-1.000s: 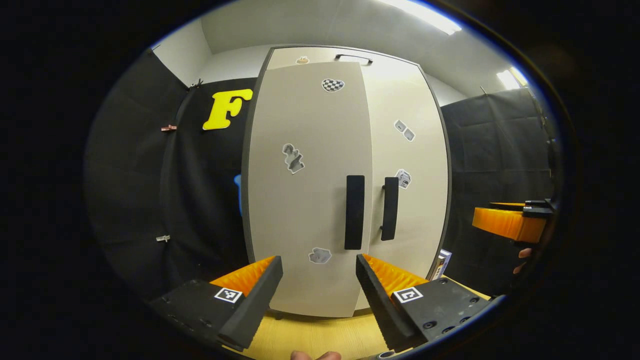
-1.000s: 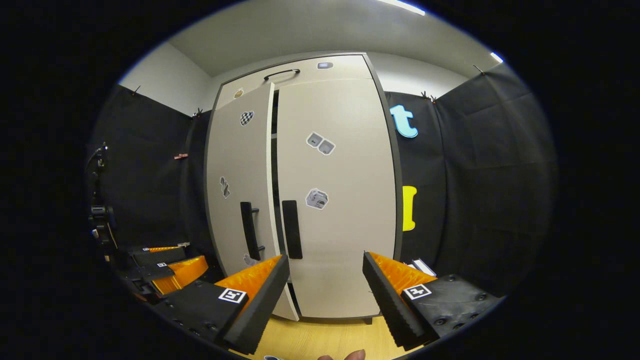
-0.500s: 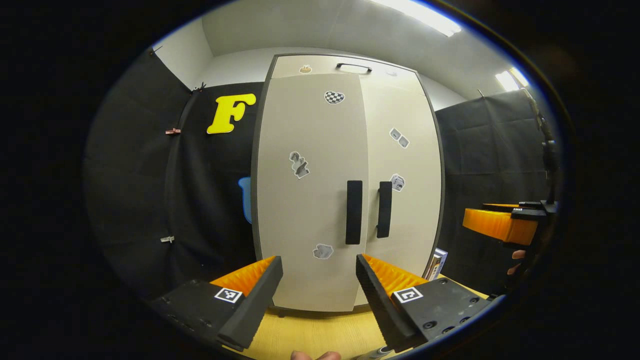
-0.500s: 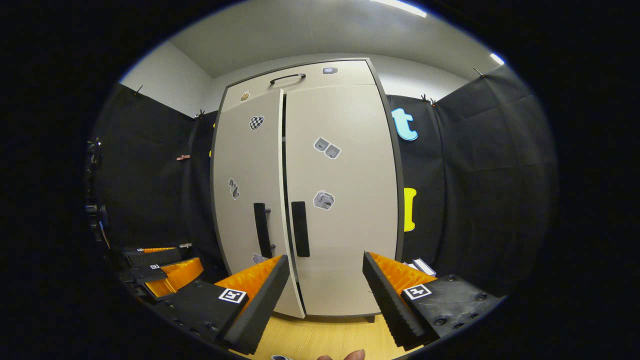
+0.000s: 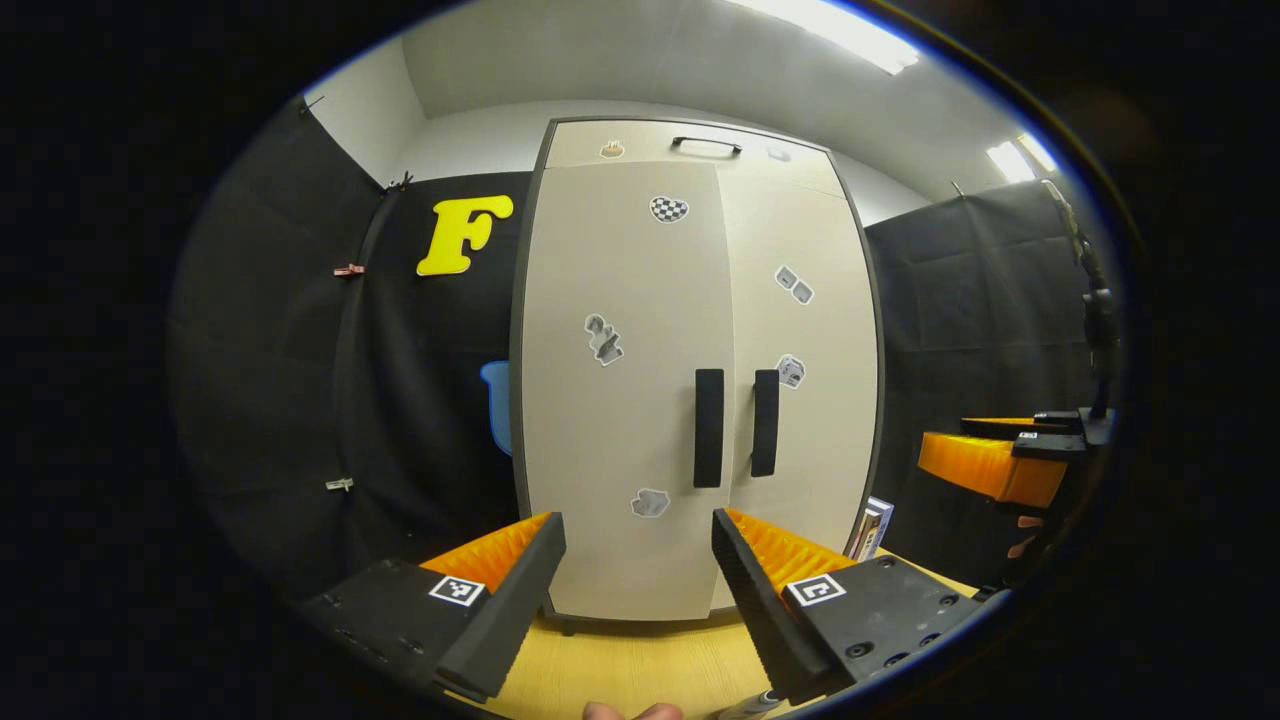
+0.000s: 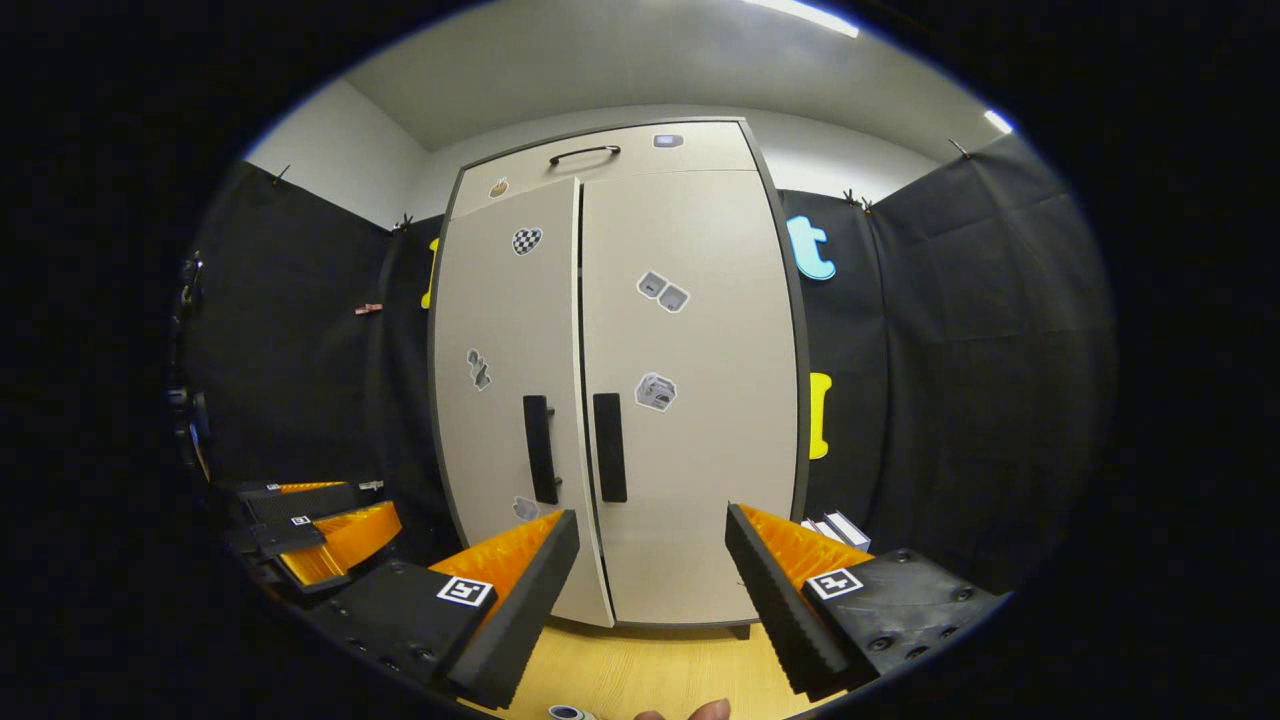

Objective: Grasp the bottle in the cabinet with the left hand and place it on the coaster, then close the right door with the right hand and the left door with the left hand.

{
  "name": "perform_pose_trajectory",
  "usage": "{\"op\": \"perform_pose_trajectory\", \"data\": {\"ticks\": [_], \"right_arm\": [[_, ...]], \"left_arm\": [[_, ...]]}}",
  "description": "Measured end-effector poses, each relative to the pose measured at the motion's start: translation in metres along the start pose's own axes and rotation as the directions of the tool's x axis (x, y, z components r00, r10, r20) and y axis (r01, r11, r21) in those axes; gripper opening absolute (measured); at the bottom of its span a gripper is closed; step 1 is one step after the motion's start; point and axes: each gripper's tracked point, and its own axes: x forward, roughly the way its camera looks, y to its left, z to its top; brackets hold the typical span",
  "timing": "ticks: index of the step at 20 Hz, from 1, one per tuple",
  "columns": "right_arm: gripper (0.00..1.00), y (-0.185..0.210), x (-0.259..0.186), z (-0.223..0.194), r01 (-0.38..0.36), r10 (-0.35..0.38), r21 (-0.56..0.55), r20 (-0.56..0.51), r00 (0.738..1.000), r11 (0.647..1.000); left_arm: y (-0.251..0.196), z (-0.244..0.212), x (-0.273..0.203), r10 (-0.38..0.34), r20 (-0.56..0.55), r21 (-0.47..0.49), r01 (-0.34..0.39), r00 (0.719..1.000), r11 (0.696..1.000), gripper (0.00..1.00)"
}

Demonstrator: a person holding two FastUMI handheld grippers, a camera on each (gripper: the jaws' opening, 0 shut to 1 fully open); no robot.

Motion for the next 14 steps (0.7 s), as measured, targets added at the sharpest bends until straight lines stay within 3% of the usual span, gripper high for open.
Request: {"op": "perform_pose_trajectory", "data": {"ticks": [14], "right_arm": [[0.98, 0.0060, 0.0004, -0.0065, 0.008, -0.008, -0.009, -0.016, 1.000, 1.000]], "left_arm": [[-0.0004, 0.0002, -0.0045, -0.029, 0.000, 0.015, 0.029, 1.000, 0.999, 0.94]]}}
